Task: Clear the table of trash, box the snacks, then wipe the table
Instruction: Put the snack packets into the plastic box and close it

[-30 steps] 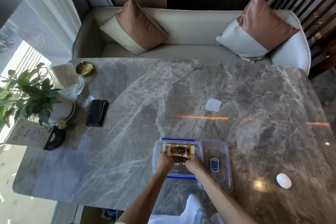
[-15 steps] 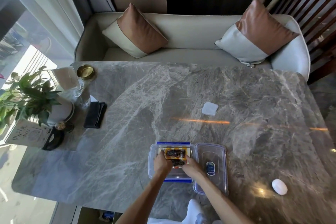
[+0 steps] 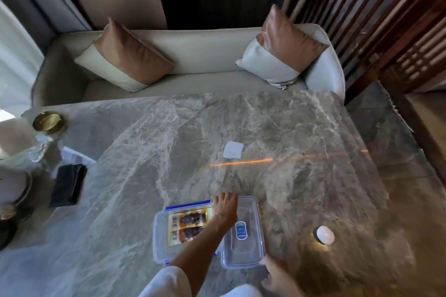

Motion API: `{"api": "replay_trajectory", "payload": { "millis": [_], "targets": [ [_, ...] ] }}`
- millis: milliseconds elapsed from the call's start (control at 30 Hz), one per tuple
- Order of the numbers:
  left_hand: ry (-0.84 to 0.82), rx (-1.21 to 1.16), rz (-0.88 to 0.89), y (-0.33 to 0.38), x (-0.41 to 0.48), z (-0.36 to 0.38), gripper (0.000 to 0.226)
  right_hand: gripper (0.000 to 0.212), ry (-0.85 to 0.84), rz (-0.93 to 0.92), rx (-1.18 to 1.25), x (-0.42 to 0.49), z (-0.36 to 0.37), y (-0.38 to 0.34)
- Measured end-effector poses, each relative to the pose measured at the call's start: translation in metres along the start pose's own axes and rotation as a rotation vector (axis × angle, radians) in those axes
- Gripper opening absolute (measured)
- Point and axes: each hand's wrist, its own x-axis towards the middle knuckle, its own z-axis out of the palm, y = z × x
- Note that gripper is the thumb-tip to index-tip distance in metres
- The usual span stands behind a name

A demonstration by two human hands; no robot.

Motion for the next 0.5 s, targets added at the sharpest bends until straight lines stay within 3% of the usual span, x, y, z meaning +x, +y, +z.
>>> {"api": "replay_trajectory", "payload": {
  "millis": [100, 233, 367, 500],
  "targets": [
    [-0.078, -0.03, -0.023, 0.005, 0.003, 0.002, 0.066, 0.016, -0.165, 0.053, 0.226, 0.001, 0.001, 0.013],
    [-0.1, -0.236, -0.056, 0.003, 0.006, -0.014, 0.067, 0.015, -0.159, 0.036, 0.428, -0.001, 0.006, -0.001],
    [-0.077, -0.294, -0.029, -0.004, 0.014, -0.024, 0.078, 0.024, -0.094, -0.066, 0.441, 0.001, -0.004, -0.026],
    [-0.037, -0.281, -0.091, -0.016, 0.023, -0.024, 0.063, 0.039, -0.098, -0.108, 0.405, 0.01, -0.006, -0.051]
  ]
}}
